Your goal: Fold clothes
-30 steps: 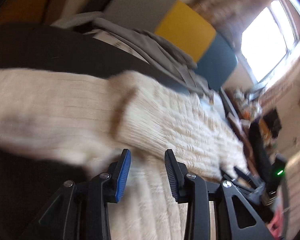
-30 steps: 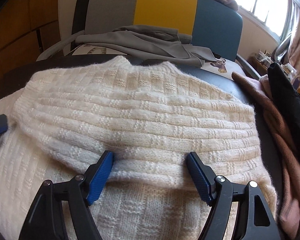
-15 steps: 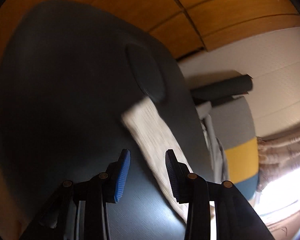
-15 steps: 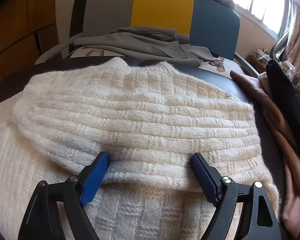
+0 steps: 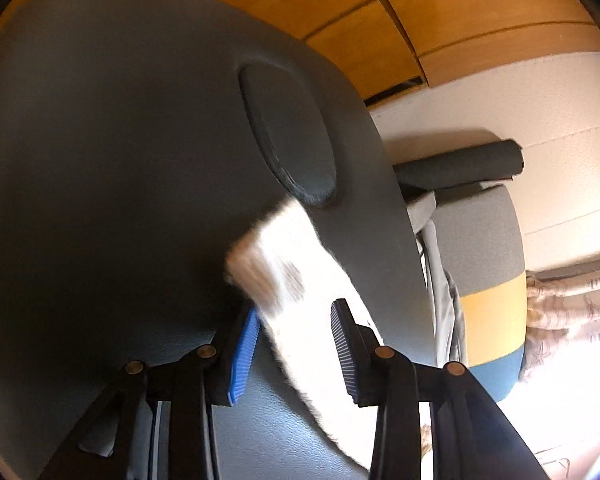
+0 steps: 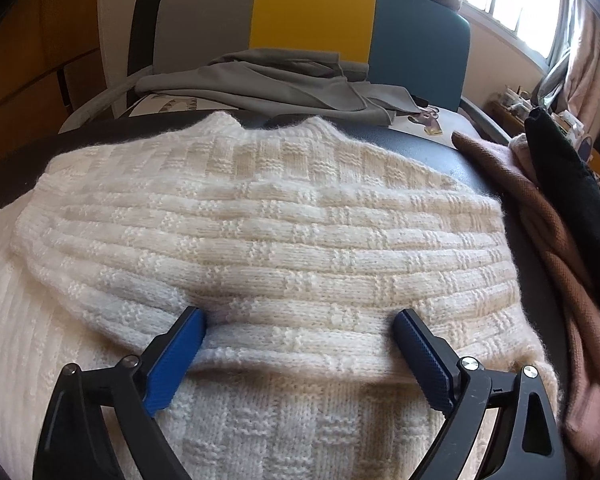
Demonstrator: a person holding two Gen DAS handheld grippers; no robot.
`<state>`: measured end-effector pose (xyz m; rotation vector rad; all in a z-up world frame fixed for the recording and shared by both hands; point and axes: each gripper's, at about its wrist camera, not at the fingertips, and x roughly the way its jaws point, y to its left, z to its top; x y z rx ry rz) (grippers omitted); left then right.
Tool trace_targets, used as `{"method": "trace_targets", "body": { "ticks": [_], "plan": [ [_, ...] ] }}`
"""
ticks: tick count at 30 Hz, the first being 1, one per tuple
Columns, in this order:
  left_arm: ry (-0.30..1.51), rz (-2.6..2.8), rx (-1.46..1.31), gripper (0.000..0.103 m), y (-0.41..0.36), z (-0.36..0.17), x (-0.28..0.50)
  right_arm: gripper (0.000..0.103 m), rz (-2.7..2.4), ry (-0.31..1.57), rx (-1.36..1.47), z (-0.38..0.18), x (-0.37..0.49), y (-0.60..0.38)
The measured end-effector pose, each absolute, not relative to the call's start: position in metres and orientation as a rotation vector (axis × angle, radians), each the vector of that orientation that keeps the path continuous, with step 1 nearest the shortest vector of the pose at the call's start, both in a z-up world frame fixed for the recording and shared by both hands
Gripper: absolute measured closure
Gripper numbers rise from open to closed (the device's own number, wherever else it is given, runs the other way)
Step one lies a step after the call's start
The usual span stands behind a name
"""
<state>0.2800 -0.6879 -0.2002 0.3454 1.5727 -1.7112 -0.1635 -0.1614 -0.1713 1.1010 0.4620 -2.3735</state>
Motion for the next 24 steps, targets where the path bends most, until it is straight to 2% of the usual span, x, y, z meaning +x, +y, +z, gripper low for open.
{"method": "trace_targets", "body": {
  "ticks": [1,2,3,5,7,10,13,18,20,21,24],
  "plan": [
    [1.568,-1.718,0.352,0.067,-0.689,-0.2,0.275,0.007,-2.374,0.464,1.1,-0.172,-0.163,-0.161],
    [1.566,-1.726,0.366,0.072,-0.69,-0.2,0.271,0.007,-2.375,0.467,1.099,-0.172,-0.163,-0.162],
    [1.562,-1.731,0.386,0.084,-0.692,-0.201,0.266,0.007,-2.378,0.476,1.098,-0.172,-0.162,-0.162],
    [1.52,-1.717,0.434,0.097,-0.693,-0.203,0.258,0.007,-2.387,0.504,1.097,-0.171,-0.161,-0.165],
    [1.492,-1.711,0.444,0.096,-0.694,-0.202,0.254,0.007,-2.394,0.513,1.101,-0.165,-0.161,-0.168],
    [1.472,-1.706,0.464,0.096,-0.699,-0.198,0.245,0.008,-2.39,0.398,1.061,-0.145,-0.157,-0.174],
    [1.482,-1.708,0.463,0.096,-0.702,-0.196,0.245,0.008,-2.358,0.447,0.965,-0.132,-0.145,-0.198],
    [1.433,-1.835,0.433,0.096,-0.69,-0.169,0.239,0.008,-2.311,0.532,1.009,-0.151,-0.143,-0.22],
    [1.414,-1.898,0.423,0.096,-0.684,-0.153,0.226,0.005,-2.309,0.483,1.038,-0.164,-0.144,-0.212],
    [1.412,-1.922,0.418,0.096,-0.68,-0.146,0.219,0.001,-2.311,0.455,1.049,-0.169,-0.146,-0.208],
    [1.415,-1.995,0.409,0.096,-0.668,-0.129,0.194,0.0,-2.307,0.398,1.067,-0.172,-0.15,-0.203]
  ]
}}
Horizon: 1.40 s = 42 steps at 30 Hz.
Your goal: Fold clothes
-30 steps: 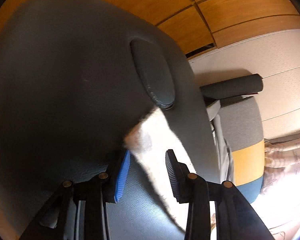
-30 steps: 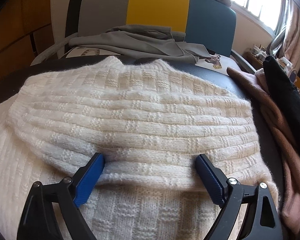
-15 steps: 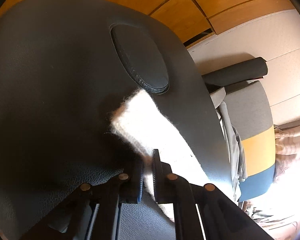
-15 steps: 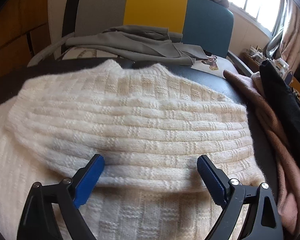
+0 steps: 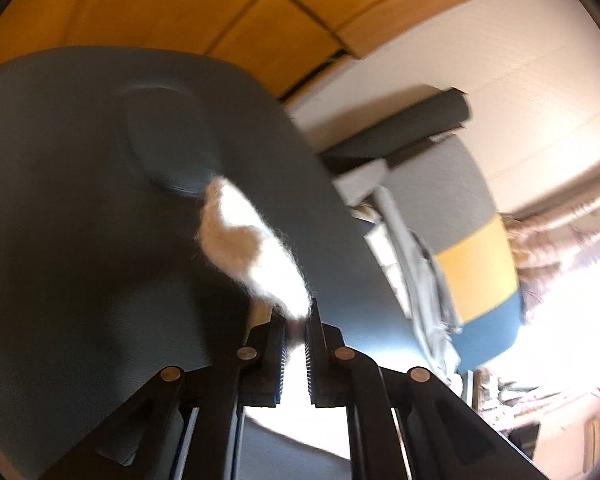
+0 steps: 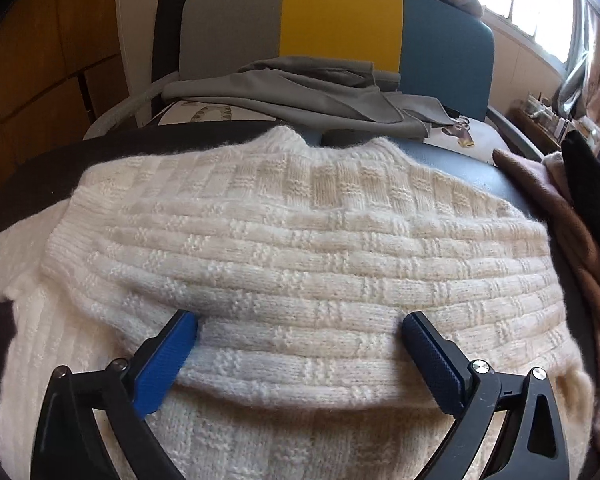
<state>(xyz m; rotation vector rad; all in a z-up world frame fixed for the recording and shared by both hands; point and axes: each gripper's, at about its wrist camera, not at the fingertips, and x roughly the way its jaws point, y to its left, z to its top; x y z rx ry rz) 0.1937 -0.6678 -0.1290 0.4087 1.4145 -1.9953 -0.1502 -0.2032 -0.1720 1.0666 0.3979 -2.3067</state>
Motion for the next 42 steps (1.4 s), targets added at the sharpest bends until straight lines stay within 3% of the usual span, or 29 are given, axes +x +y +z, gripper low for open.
{"method": "trace_targets", "body": {
  "ticks": [9,16,25,27,32,36,39,42],
  "plan": [
    [1.421,-2.175,0.604,0.096,-0.6,-0.126,0.074,0.0,-2.313,0.378,1.04,-0.172,-0.146,-0.201],
    [1.295,-2.285,0.835,0.096,-0.539,-0.133,-0.002,0.0,-2.322,0.377,1.031,-0.172,-0.146,-0.201],
    [1.146,-2.366,1.038,0.096,-0.448,-0.139,-0.017,0.0,-2.317,0.367,1.03,-0.173,-0.146,-0.2],
    [1.109,-2.365,1.085,0.086,-0.435,-0.142,-0.018,0.0,-2.316,0.366,1.03,-0.172,-0.147,-0.199],
    [1.002,-2.376,1.114,0.077,-0.423,-0.145,-0.025,0.0,-2.315,0.361,1.034,-0.172,-0.147,-0.199],
    [0.813,-2.421,1.01,0.068,-0.407,-0.125,0.001,0.0,-2.315,0.358,1.035,-0.173,-0.148,-0.199],
    [0.696,-2.479,0.922,0.067,-0.38,-0.119,0.036,0.0,-2.314,0.36,1.034,-0.173,-0.148,-0.198],
    [0.71,-2.542,0.927,0.067,-0.354,-0.133,0.055,0.0,-2.314,0.361,1.032,-0.172,-0.147,-0.198]
  ]
}}
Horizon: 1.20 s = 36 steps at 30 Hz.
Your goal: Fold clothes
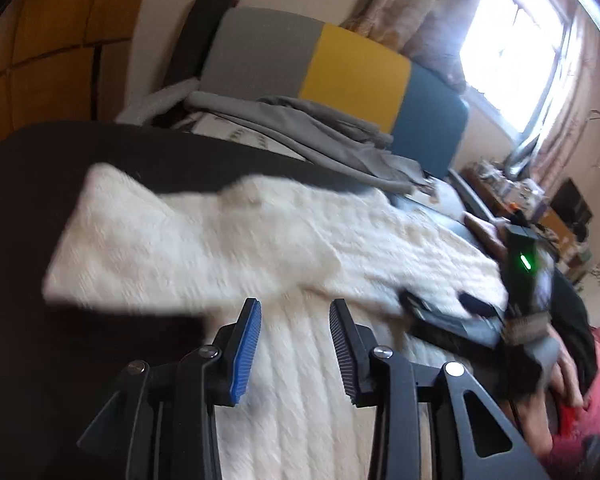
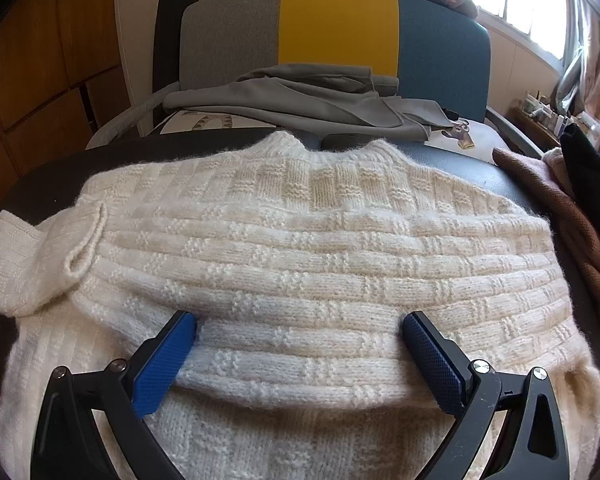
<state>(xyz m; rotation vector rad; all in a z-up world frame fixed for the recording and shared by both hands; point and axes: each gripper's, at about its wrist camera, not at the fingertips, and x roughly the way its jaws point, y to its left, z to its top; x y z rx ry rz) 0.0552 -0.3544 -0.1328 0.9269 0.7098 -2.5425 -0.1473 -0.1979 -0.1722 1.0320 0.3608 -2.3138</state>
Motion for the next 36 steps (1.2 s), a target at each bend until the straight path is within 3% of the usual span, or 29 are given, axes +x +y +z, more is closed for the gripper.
{"method": "trace_targets", "body": {
  "ticks": [3,14,19,22,25,27,32,35,36],
  "plan": [
    [0.742,-2.532,1.026,0.067,-0.342,-0.16,0.05,0.0,-2.31,0.351,1.034,-0.173,-0.147,-0.197],
    [0.898,-2.568,0.903,0.067,-0.354,-0.18,0.058,0.0,-2.228,0.348,1.11,-0.162,-0.153,-0.2],
    [0.969,-2.581,0.872,0.067,-0.359,-0.183,0.062,0.0,-1.97,0.061,1.061,-0.119,-0.143,-0.212],
    [0.992,-2.586,0.861,0.067,-0.361,-0.184,0.063,0.001,-1.77,-0.084,1.138,-0.122,-0.145,-0.237],
    [1.015,-2.59,0.852,0.067,-0.363,-0.184,0.064,0.022,-1.658,-0.152,1.257,-0.143,-0.15,-0.263],
    [1.031,-2.593,0.845,0.067,-0.364,-0.185,0.065,0.046,-1.608,-0.176,1.322,-0.159,-0.153,-0.275],
    [1.045,-2.597,0.836,0.067,-0.365,-0.186,0.065,0.053,-1.566,-0.209,1.36,-0.178,-0.15,-0.293],
    [1.049,-2.599,0.834,0.067,-0.365,-0.187,0.064,0.095,-1.608,-0.125,1.343,-0.176,-0.144,-0.305],
    [1.05,-2.599,0.834,0.067,-0.365,-0.187,0.064,0.095,-1.625,-0.081,1.338,-0.175,-0.142,-0.309]
  ]
}}
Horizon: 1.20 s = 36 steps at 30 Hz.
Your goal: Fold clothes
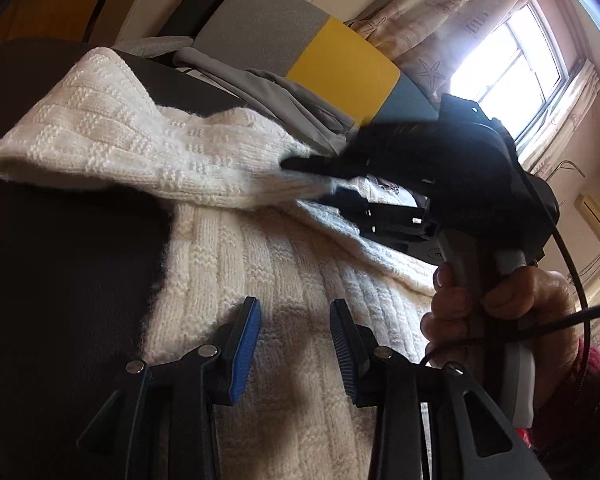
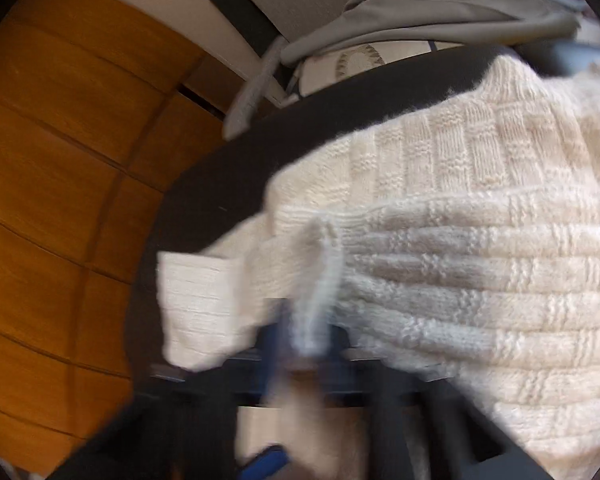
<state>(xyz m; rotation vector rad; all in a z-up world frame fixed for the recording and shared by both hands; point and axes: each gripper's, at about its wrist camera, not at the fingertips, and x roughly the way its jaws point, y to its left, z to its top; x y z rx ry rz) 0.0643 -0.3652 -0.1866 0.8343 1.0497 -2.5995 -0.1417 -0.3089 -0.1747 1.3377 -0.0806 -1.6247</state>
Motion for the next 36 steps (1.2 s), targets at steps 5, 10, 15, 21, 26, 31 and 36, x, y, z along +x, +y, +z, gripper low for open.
{"method": "trace_targets", "body": {
  "ticks": [5,10,15,21,26,31,36],
  "plan": [
    [1.161,-2.583,0.819,0.067,-0.376,-0.184,0.068,0.095,-1.69,0.043,1.202,-0.138,-0.124,-0.315],
    [1.251,-2.554,0.675,0.065,-0.403,-0.17,0.074,0.095,-1.696,0.018,1.068,-0.079,-0.117,-0.316],
    [1.242,-2.549,0.641,0.065,-0.421,-0.162,0.057,0.095,-1.723,0.043,0.973,-0.035,-0.119,-0.321],
    [1.222,-2.478,0.718,0.065,-0.436,-0.175,0.035,0.095,-1.829,0.097,0.946,-0.021,-0.135,-0.3],
    [1.184,-2.459,0.73,0.065,-0.442,-0.176,0.028,0.095,-1.944,0.122,1.007,-0.037,-0.17,-0.265],
    [1.163,-2.446,0.752,0.065,-0.44,-0.177,0.025,0.095,-2.041,0.065,1.089,-0.055,-0.209,-0.22],
    [1.137,-2.447,0.78,0.065,-0.436,-0.179,0.024,0.095,-2.122,0.01,1.14,-0.07,-0.232,-0.172]
  ]
}}
